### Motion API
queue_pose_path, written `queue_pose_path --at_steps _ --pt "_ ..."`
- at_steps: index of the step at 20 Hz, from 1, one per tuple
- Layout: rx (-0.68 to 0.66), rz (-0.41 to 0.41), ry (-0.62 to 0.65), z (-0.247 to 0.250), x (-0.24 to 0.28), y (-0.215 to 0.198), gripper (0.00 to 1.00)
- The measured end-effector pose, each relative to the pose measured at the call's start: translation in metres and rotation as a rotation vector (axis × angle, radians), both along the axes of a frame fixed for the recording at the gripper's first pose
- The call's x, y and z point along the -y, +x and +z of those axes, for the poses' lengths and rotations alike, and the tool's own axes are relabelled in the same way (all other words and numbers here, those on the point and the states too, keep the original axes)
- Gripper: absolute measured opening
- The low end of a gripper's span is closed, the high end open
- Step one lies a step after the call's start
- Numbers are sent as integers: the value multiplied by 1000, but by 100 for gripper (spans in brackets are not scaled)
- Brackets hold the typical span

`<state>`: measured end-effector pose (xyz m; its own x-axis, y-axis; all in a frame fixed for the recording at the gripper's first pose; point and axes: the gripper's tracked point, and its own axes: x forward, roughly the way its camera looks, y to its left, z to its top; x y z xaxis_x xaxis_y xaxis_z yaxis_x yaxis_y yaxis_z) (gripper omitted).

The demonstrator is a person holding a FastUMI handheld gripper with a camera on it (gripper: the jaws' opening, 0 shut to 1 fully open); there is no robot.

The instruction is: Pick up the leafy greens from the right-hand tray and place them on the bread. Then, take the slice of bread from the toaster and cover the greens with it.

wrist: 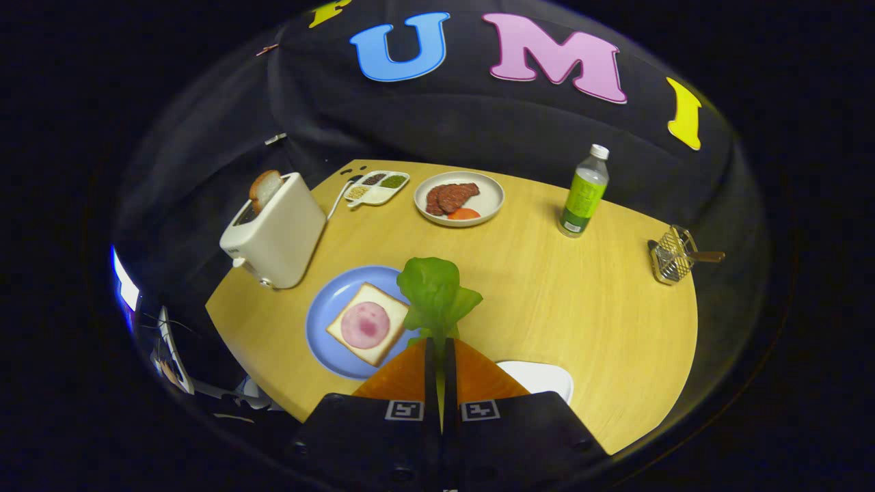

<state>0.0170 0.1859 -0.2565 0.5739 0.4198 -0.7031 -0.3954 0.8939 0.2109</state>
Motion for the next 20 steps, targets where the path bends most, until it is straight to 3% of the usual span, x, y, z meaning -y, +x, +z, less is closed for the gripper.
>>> queue_pose_path --at_steps 5,10,11,15,20 --pt "-12 67 6 7 -69 0 6" --pt "-6 86 -40 0 -97 5 5" --pt "-5 74 -57 -3 -98 9 9" --pt "31 48 -89 2 -102 19 60" --pt "49 47 -66 17 -111 20 59"
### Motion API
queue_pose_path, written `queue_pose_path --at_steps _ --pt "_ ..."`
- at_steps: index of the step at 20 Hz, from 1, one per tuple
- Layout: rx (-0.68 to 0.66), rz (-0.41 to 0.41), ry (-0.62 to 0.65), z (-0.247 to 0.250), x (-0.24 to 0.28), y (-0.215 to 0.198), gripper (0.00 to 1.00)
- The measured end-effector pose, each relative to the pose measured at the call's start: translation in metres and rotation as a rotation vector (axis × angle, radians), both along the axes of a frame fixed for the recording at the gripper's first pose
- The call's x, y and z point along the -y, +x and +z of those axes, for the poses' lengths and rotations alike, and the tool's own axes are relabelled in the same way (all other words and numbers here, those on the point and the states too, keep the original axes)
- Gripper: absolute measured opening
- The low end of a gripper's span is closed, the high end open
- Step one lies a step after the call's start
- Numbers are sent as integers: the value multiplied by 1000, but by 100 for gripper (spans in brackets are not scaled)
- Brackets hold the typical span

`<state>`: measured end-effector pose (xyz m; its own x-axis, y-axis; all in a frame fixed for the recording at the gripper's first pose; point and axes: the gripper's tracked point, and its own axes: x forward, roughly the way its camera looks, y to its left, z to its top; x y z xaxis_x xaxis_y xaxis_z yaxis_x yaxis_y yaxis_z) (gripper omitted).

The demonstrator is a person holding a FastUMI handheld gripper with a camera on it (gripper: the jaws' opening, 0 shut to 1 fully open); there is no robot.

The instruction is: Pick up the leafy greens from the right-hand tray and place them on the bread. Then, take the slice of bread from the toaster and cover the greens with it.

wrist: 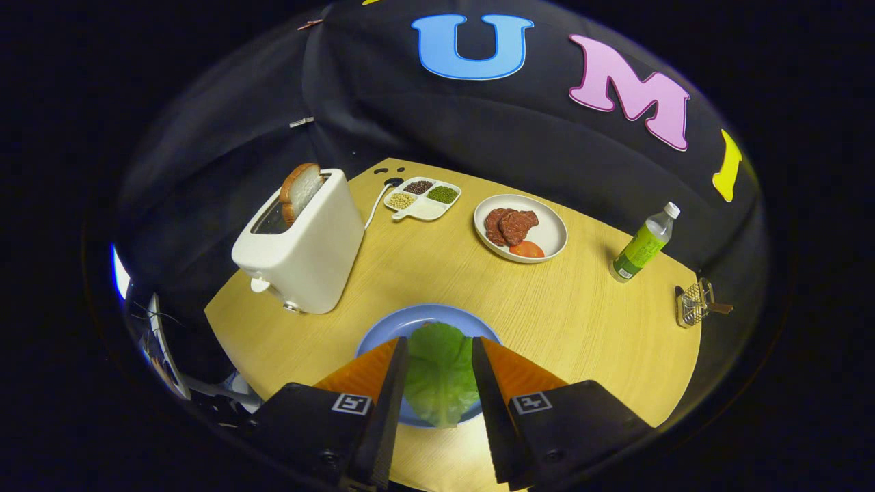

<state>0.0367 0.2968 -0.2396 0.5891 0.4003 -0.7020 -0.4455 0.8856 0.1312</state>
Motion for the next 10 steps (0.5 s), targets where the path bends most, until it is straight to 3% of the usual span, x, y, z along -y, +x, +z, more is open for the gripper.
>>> queue_pose_path --at_steps 4,10 --pt "55 0 61 41 -25 13 59" --pt "120 48 153 106 -106 40 57"
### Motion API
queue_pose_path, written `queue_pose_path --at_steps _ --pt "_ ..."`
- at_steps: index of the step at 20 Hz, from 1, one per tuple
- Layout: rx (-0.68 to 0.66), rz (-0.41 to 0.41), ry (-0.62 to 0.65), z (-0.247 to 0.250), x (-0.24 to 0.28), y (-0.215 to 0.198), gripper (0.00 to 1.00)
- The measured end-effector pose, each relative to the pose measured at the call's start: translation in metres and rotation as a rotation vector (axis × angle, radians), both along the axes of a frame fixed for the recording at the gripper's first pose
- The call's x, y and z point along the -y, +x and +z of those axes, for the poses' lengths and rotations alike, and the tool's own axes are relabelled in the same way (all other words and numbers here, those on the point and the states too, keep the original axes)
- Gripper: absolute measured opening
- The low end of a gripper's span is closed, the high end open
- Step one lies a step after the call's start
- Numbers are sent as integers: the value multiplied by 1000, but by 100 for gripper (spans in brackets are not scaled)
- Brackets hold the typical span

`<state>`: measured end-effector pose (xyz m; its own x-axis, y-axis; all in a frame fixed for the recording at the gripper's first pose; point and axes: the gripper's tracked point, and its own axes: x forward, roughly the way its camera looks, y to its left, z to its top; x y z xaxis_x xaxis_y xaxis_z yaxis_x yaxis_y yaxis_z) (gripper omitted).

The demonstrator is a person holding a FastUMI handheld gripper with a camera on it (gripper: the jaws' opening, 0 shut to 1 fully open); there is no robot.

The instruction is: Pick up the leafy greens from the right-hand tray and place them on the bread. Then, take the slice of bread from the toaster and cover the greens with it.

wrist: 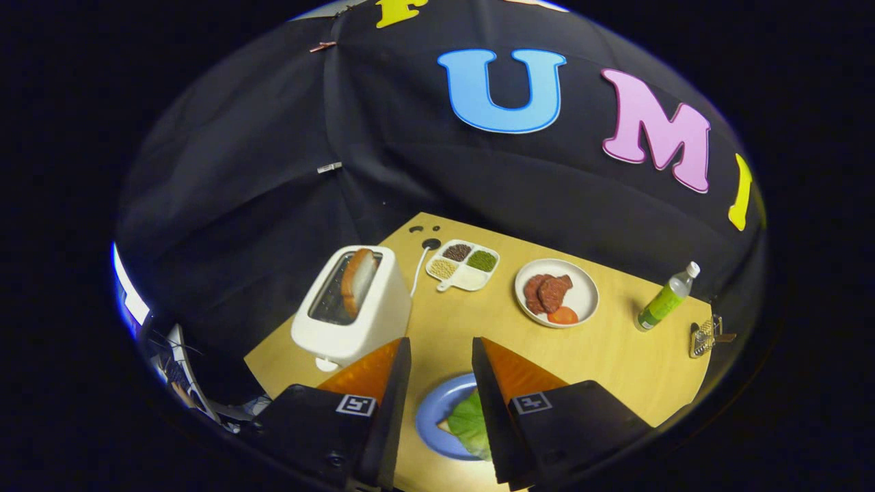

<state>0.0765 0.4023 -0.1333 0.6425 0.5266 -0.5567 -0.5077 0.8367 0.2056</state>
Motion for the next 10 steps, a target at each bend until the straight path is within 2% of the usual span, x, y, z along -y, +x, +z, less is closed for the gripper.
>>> queue_pose_path --at_steps 4,10 --pt "21 50 9 13 -65 13 56" --pt "-45 53 -27 -23 -136 40 56"
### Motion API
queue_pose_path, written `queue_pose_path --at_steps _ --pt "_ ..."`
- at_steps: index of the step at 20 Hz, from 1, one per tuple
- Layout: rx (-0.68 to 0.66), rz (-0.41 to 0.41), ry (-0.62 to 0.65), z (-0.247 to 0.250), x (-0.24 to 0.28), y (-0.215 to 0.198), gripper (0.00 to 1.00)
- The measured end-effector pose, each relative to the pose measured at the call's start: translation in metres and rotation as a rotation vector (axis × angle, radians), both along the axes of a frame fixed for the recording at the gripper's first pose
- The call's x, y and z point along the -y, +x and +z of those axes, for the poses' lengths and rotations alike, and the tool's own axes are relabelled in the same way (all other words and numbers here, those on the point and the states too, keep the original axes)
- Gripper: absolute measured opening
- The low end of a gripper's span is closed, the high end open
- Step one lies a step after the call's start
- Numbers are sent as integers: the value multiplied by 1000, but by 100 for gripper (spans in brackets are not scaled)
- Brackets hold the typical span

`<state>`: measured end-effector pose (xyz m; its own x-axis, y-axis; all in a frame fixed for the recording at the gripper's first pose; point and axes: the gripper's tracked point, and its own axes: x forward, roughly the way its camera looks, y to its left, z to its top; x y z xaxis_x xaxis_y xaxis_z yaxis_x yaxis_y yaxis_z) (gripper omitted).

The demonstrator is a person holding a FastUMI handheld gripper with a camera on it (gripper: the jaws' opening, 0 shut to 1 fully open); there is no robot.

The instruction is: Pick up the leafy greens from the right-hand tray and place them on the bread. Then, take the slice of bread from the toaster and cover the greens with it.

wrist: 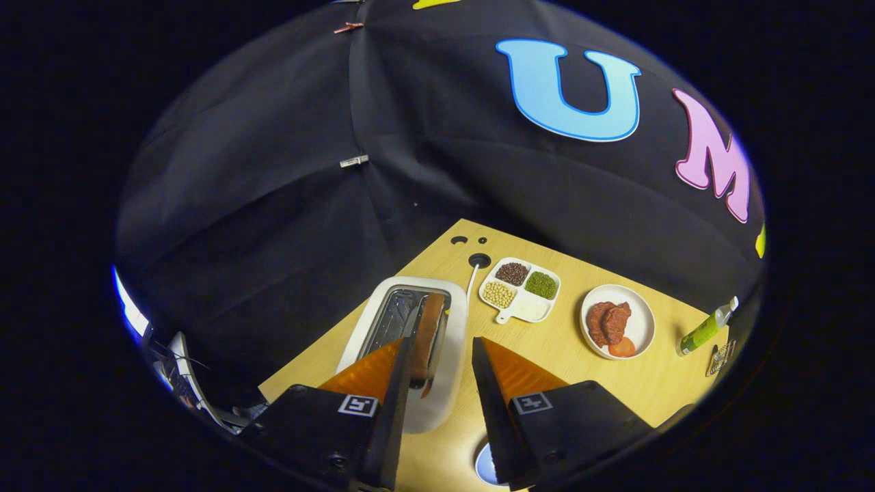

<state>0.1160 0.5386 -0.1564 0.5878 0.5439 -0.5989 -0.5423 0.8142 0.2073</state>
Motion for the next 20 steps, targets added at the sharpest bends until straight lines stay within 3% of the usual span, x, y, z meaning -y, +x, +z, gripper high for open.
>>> queue_pose_path --at_steps 8,11,15,20 --pt "-78 -57 -48 -35 -40 37 56" --pt "-106 -63 -64 -39 -41 36 20" --pt "-91 -54 -14 -19 -38 37 14" --pt "-31 -60 95 39 -6 30 14"
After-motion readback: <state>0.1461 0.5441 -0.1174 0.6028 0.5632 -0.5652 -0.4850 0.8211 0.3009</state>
